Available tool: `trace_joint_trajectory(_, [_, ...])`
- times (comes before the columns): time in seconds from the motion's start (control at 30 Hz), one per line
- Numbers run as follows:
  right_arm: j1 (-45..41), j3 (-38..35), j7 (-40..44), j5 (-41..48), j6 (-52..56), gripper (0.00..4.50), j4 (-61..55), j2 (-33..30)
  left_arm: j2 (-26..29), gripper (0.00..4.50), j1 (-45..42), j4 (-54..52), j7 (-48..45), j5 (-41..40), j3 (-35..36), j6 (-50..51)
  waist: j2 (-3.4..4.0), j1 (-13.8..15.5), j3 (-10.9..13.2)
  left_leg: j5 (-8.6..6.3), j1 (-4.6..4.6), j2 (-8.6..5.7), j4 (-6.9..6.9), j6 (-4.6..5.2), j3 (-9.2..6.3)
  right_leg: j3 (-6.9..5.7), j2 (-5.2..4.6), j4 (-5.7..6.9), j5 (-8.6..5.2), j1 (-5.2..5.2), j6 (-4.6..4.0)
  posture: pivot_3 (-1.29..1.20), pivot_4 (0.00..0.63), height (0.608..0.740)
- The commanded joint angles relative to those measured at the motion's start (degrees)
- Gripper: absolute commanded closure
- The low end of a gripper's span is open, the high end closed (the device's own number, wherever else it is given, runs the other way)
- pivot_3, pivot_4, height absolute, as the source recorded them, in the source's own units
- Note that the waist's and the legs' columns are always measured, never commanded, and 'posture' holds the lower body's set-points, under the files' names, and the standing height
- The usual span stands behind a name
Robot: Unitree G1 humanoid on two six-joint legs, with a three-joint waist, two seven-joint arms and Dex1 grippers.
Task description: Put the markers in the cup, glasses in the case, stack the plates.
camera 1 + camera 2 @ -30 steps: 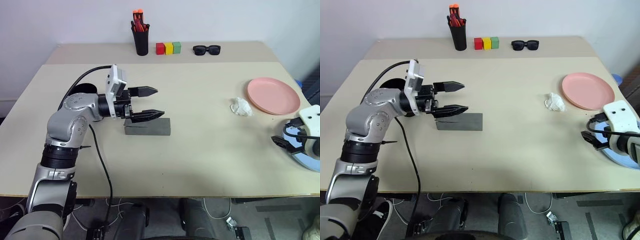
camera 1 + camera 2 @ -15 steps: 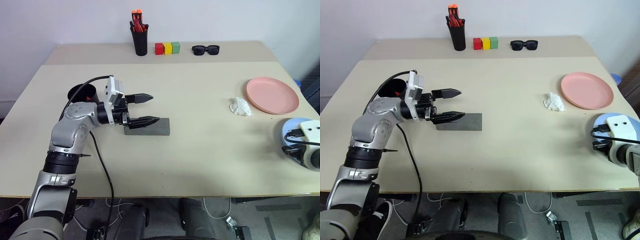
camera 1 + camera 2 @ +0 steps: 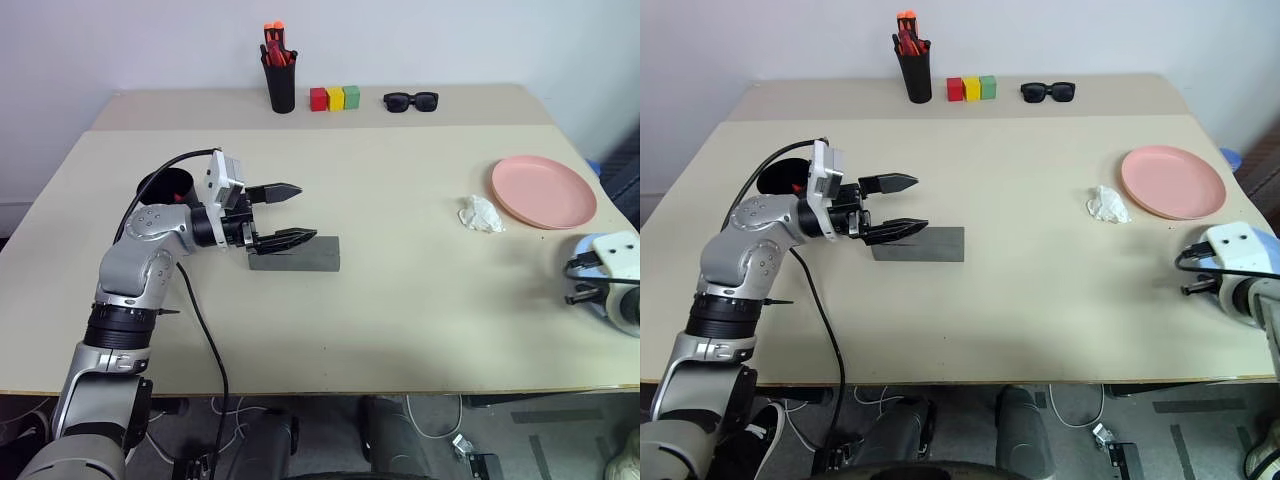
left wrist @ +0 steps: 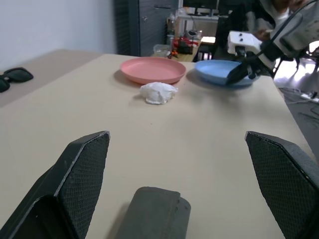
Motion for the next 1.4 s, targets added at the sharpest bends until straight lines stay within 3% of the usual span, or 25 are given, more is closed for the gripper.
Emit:
trace_joint_trajectory(0.03, [-5.02,-1.68,-1.82,-3.56,-3.32,4.45,3.12,-5.01,0.81,0.00,-1.02,-2.41,0.43,-0.31,1.52,-0.24,0.05,0.00,-0.01,0.00,0.00,0.00,0.00,0.01,0.00,0.00,0.00,-0.02,0.00,0.00,0.00,0.00,0.150,0.740])
trace_joint_trajectory(0.2, [-14.47,-0.12,-1.37,-1.85,-7.91,4.45,4.97,-2.35,0.13,0.00,-1.77,-2.48,1.61,-0.62,1.51,0.14,0.05,-0.43,-0.02,0.00,0.02,0.05,-0.04,0.01,0.04,0.00,0.02,-0.05,0.00,0.01,0.00,0.00,0.150,0.740])
trace_joint_trajectory(0.33, [-18.16,6.33,2.64,-4.07,-17.48,4.45,8.90,-1.73,-0.33,0.00,-1.98,-2.69,2.52,-0.46,1.44,-0.05,0.05,-0.28,-0.02,-0.01,0.05,0.06,-0.05,0.01,0.08,0.01,0.02,-0.08,0.00,0.03,0.01,0.00,0.150,0.740])
trace_joint_trajectory(0.7, [-39.46,21.11,2.67,-13.50,-42.63,4.45,42.59,10.34,0.00,0.00,-2.00,-4.83,5.04,-0.88,1.93,1.40,0.06,-0.46,-0.01,0.13,0.03,0.07,-0.12,-0.24,0.17,0.06,0.02,-0.23,0.03,0.00,0.05,0.00,0.150,0.740])
trace_joint_trajectory(0.8, [-42.14,20.42,5.69,-12.23,-44.99,3.59,49.57,12.39,0.74,0.00,-0.96,-6.56,5.98,-1.25,2.62,2.64,0.06,-0.22,-0.01,0.12,-0.04,0.06,-0.12,-0.23,0.17,0.07,0.01,-0.28,0.03,-0.03,0.05,0.00,0.150,0.740])
trace_joint_trajectory(1.03, [-44.69,18.72,5.86,-11.95,-46.30,0.12,51.26,12.44,1.96,0.00,1.15,-8.89,6.90,-1.93,3.76,3.97,0.07,-0.45,-0.01,0.12,-0.26,0.06,-0.11,-0.23,0.19,0.10,0.01,-0.24,0.05,-0.29,0.07,0.00,0.150,0.740])
trace_joint_trajectory(1.23, [-44.21,9.29,6.94,-1.81,-33.66,0.05,38.52,14.61,1.22,0.00,0.49,-8.28,7.19,-1.88,3.22,3.75,0.08,-0.48,-0.01,0.12,-0.30,0.06,-0.11,-0.23,0.21,0.13,0.01,-0.21,0.05,-0.35,0.07,0.00,0.150,0.740])
trace_joint_trajectory(1.4, [-40.04,5.80,5.88,2.85,-23.66,0.05,27.70,16.67,0.59,0.00,0.12,-6.49,6.14,-1.29,2.59,2.55,0.06,-0.21,-0.02,0.12,-0.33,0.06,-0.09,-0.22,0.21,0.13,0.01,-0.21,0.06,-0.36,0.07,0.00,0.150,0.740])
